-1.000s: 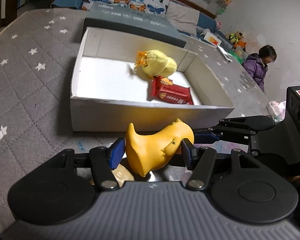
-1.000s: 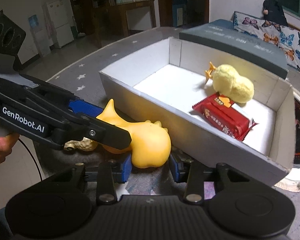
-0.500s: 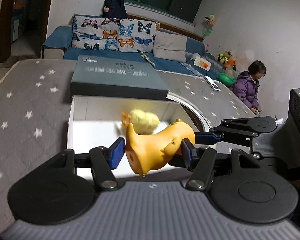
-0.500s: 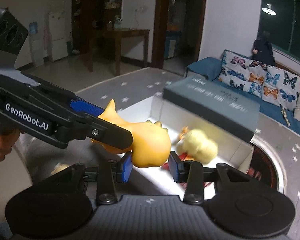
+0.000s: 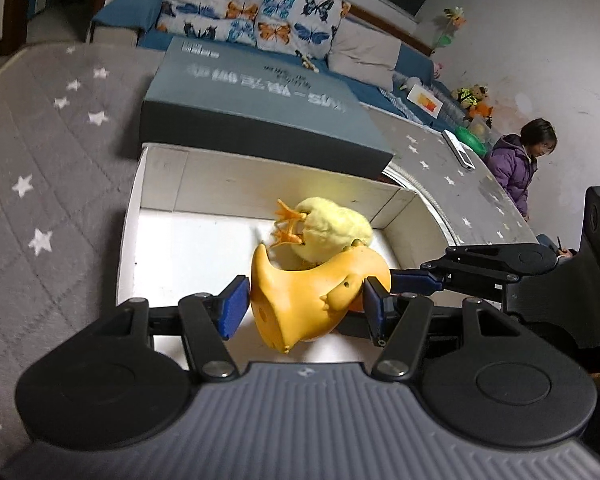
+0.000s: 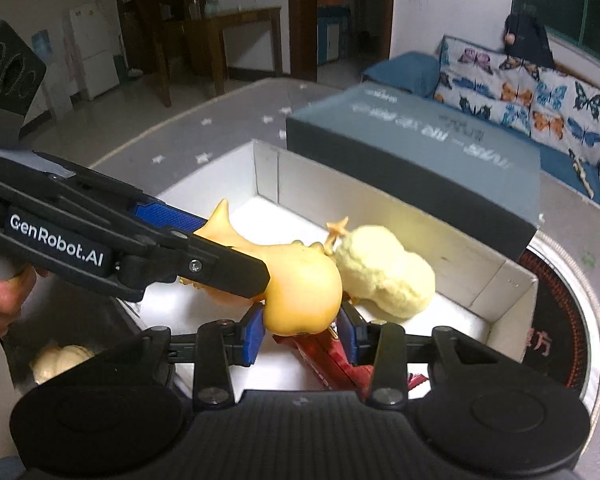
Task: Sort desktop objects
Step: 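Carry the duck into the box and open the left gripper, then move the right gripper down to the beige peanut-shaped toy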
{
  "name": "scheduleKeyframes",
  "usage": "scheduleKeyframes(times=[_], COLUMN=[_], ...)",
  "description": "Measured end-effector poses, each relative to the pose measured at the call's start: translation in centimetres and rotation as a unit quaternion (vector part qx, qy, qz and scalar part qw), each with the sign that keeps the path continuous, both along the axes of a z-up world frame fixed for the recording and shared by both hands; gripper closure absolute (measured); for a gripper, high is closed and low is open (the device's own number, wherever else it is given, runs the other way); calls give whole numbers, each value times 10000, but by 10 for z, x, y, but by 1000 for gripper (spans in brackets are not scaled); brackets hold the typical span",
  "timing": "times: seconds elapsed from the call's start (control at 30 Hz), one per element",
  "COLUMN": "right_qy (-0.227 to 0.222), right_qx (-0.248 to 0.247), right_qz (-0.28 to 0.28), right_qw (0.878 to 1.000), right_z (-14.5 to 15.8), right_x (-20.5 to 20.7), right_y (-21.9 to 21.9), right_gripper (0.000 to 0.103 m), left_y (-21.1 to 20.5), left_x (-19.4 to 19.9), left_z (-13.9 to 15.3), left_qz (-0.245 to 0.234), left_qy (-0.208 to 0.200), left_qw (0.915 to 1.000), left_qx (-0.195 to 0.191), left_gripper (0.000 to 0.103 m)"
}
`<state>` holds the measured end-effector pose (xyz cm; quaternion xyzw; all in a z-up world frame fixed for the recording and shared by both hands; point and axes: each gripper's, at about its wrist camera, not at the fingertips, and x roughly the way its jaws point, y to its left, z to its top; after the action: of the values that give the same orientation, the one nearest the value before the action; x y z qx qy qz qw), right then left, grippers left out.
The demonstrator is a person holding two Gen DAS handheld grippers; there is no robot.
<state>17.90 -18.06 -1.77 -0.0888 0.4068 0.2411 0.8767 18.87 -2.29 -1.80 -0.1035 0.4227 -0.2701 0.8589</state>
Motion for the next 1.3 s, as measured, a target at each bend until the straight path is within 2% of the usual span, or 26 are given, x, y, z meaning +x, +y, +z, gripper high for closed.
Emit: scheduleKeyframes(times=[0.2,0.5,0.77,0.87,1.07,1.13,1.2,1.3], right_qy=[244,218,0,-123,-353,-473,-606,-761], right_qx=[-40,-115,-119,-114,-61,-28,1,59], right_qz=[-44,-68,-102,-113,-98,-68,-8,124], right_qw=[9997,9997,9999,9998,9993,9989,9982,9970], right_z=[-13,-13,-6,-2,9,14,20,28], right_x=[8,8,-7,-13,-28,-37,-48,-64], right_y=[0,3,-2,-2,-3,-3,-2,0], right_gripper=[64,62,47,37,34,25,21,19], left_y=[1,0,-6,-6,-4,1,6,15], left_x=[10,7,2,0,-13,-22,-31,-47], left_z=[-15,-15,-12,-9,-2,5,12,19], left_qz=[27,77,74,92,129,172,189,300], left_qy=[241,275,39,-55,-240,-343,-465,-661], left_qw=[9997,9996,9995,9995,9989,9985,9980,9962], left_qx=[-24,-15,291,301,373,392,372,488], left_gripper=[42,42,42,40,39,39,32,29])
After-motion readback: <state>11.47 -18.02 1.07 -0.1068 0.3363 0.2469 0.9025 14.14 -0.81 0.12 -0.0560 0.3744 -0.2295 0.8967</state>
